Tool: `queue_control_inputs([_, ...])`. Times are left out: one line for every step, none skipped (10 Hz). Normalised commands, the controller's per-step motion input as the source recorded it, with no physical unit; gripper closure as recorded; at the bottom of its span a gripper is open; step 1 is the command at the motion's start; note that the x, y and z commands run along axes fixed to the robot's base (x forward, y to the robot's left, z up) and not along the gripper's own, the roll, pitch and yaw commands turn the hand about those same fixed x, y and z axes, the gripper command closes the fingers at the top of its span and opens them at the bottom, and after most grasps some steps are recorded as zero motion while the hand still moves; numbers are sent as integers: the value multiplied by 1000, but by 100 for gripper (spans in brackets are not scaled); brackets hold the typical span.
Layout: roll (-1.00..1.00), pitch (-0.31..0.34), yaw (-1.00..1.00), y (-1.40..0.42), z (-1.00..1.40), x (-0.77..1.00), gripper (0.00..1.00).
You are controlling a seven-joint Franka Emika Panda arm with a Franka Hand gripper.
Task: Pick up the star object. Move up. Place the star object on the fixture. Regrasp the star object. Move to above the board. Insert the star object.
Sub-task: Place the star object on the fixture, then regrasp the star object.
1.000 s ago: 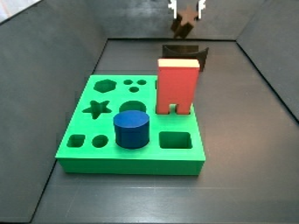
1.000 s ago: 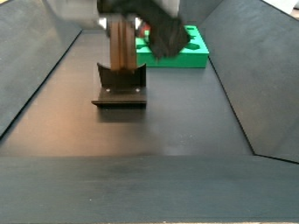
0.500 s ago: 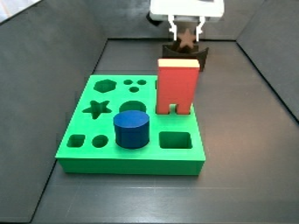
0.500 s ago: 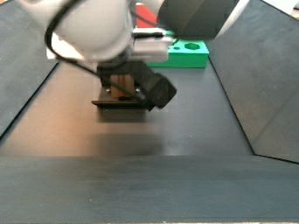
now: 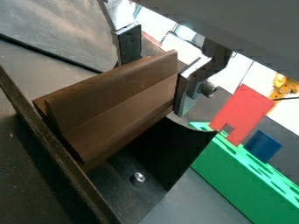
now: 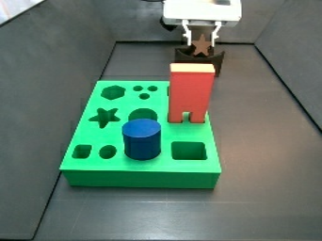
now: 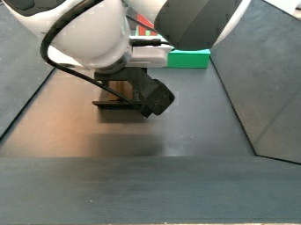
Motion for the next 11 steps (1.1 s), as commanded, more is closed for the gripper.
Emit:
queue_control_inputs([-139,-33,-79,39,-593,81,100])
queue_control_inputs([0,0,0,-500,-167,0,100])
queue_control_inputs([0,0,0,0,0,0,0])
queue_control_inputs([-3,4,-27,0,1000,0,0])
queue_control_inputs([-3,11,-19,0,1000,-7,0])
queue_control_inputs([3,16,-13,4,1000,-17,0])
queue_control_inputs([17,21,-5,5,1000,-28,0])
queue_control_inputs([26,29,0,8,1000,-32,0])
queue_control_inputs([31,37,0,8,905,-40,0])
queue_control_inputs([27,38,-1,12,726,-36,0])
queue_control_inputs([21,40,-6,11,478,-34,0])
